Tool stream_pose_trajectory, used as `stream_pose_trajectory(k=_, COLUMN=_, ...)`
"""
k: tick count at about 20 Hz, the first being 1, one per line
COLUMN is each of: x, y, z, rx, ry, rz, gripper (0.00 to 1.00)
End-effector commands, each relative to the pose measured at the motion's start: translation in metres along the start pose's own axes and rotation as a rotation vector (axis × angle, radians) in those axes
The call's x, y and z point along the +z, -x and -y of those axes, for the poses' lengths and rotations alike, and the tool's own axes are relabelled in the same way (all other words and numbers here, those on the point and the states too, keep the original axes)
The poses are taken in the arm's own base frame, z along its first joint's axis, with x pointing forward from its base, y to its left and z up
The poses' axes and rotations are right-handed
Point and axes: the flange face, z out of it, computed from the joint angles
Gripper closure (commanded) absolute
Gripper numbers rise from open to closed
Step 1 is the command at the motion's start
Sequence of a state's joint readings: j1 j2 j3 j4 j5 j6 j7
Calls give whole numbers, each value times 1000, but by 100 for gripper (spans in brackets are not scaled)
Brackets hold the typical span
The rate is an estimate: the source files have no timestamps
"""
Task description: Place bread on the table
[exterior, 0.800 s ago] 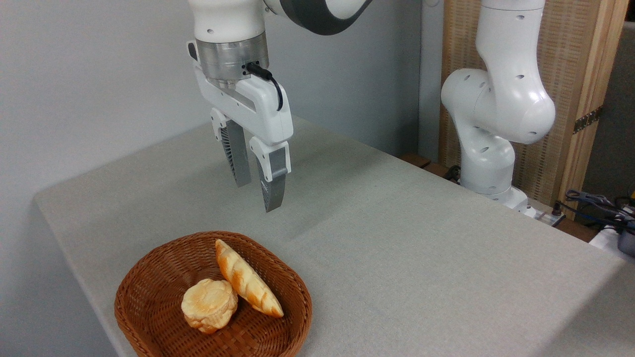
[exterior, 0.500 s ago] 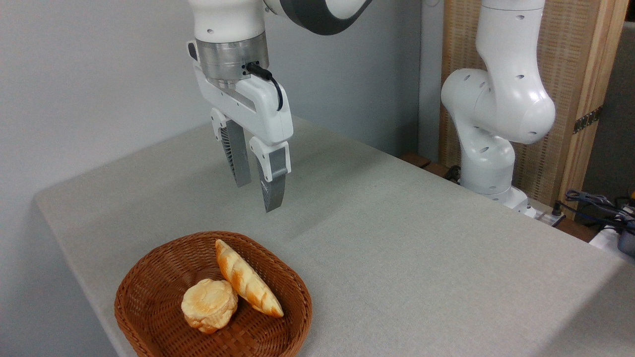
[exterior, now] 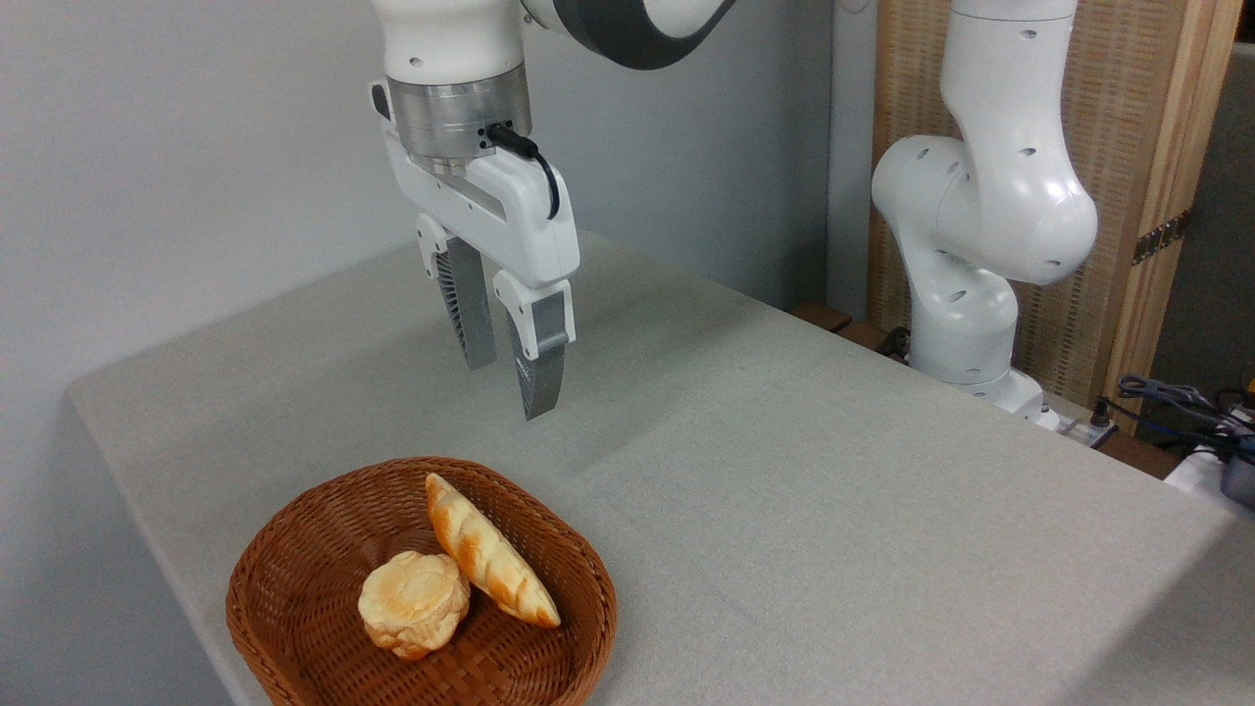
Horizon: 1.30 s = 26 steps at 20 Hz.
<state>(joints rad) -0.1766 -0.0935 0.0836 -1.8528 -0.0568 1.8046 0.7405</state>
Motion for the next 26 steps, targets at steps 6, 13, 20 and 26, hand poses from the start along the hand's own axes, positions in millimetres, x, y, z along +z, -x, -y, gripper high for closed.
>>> stream_pose_trajectory(k=6, x=-2, y=0, z=1, rx=15, ry=3, rz=10, gripper=0)
stream_pose_trajectory(k=13, x=11, y=-4, z=10, rx=11, ry=-65, rz=-60, gripper=0)
stream_pose_trajectory(k=20, x=42, y=-14, z=45, rx=-23, ry=-148, rz=-131, gripper=0)
stream_pose_trajectory(k=26, x=76, y=-12, z=79, rx=-85, ry=-184, rz=-151, gripper=0)
